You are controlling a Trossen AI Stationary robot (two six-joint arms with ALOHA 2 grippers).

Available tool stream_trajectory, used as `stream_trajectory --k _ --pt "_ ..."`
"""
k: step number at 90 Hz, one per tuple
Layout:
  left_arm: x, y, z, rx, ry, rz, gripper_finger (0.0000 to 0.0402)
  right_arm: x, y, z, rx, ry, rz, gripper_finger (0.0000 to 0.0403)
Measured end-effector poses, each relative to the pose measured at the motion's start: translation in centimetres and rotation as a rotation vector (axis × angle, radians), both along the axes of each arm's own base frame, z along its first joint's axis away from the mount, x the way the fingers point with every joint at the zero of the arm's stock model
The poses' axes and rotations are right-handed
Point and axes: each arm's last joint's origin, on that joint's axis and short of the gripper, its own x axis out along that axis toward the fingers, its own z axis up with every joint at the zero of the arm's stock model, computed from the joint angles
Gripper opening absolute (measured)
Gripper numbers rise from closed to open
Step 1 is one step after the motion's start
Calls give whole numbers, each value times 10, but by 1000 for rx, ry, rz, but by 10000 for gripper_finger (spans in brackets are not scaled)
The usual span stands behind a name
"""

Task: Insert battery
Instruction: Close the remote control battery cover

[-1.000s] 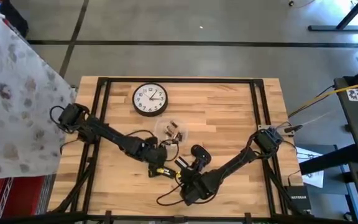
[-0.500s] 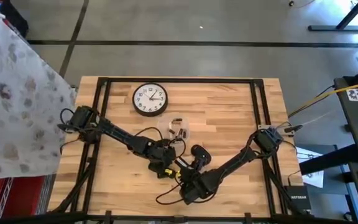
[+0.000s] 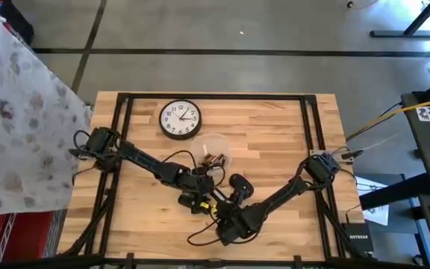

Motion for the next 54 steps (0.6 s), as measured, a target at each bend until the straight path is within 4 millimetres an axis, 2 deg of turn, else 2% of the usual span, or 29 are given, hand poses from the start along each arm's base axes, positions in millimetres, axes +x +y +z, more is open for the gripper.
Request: stream_trajectory --k 26,32,44,54 --pt "1 8 7 3 -20 -27 151 0 0 0 -2 3 0 252" --pt "-3 10 13 18 15 -23 151 0 0 0 -2 3 -1 252" --pt "-15 13 43 96 52 2 150 -1 0 0 -5 7 -1 252" --pt "-31 23 47 128 210 49 133 -1 -1 0 -8 10 0 252"
